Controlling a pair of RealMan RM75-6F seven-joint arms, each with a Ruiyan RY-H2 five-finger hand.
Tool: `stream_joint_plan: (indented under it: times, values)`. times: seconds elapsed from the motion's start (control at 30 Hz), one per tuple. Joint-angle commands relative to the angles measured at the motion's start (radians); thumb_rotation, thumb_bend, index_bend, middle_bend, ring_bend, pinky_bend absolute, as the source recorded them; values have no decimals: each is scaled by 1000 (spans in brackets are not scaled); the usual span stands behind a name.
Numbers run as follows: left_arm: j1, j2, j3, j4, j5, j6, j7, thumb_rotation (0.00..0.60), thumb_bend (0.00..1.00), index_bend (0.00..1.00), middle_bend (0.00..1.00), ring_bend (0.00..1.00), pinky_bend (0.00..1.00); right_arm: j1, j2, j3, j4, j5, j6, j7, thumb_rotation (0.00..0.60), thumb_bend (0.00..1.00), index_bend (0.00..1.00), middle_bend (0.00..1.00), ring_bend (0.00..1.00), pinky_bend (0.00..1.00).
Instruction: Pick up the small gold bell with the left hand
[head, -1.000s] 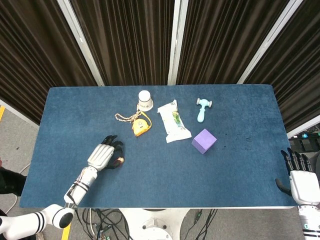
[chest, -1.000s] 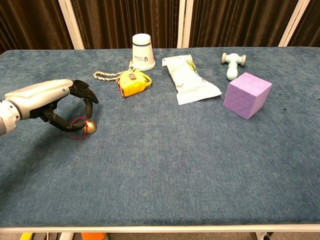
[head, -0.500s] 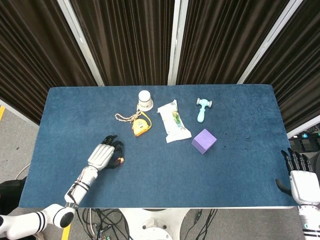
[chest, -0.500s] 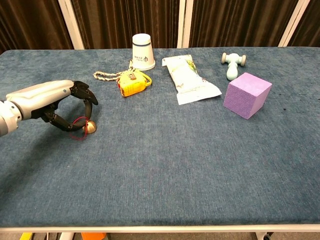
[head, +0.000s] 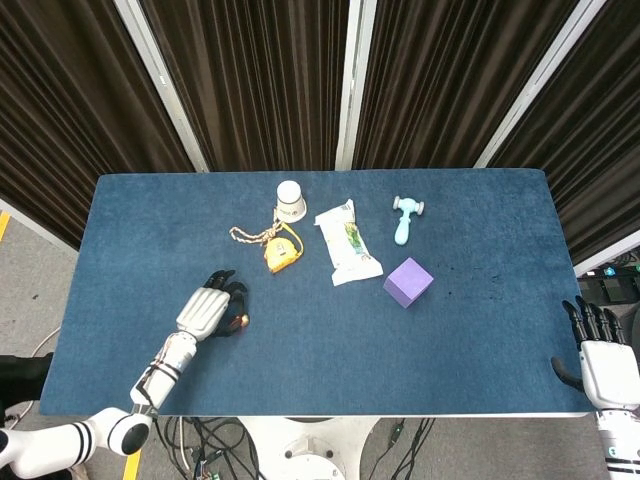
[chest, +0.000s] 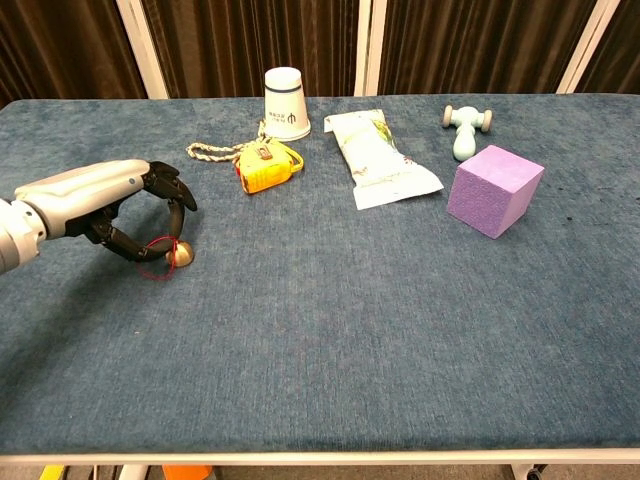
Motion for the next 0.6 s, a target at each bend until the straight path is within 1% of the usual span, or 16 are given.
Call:
stream_joint_plan:
  times: [0.03, 0.4, 0.47, 0.53, 0.6]
  values:
    - [0, 1, -1, -3, -1, 2, 1, 600, 424, 592, 259, 16, 0, 0, -1, 0, 1, 0, 0, 0, 600, 183, 0, 0, 0, 0]
    - [4, 18, -8, -37, -3, 28, 5, 600, 444, 630, 274, 24, 0, -1, -1, 1, 4, 1, 2, 3, 600, 186, 0, 0, 0, 0]
    - [6, 29, -19, -51, -3, 39, -4, 600, 444, 631, 275, 25, 0, -1, -1, 1, 4, 1, 3, 4, 600, 186, 0, 0, 0, 0]
    - [9, 49, -40, -68, -3, 66, -11, 600, 444, 631, 276, 25, 0, -1, 0, 2, 3, 2, 3, 4, 600, 187, 0, 0, 0, 0]
    - [15, 64, -66, -65, -6, 114, 23, 600, 445, 635, 282, 28, 0, -2, 1, 3, 3, 3, 3, 3, 600, 188, 0, 0, 0, 0]
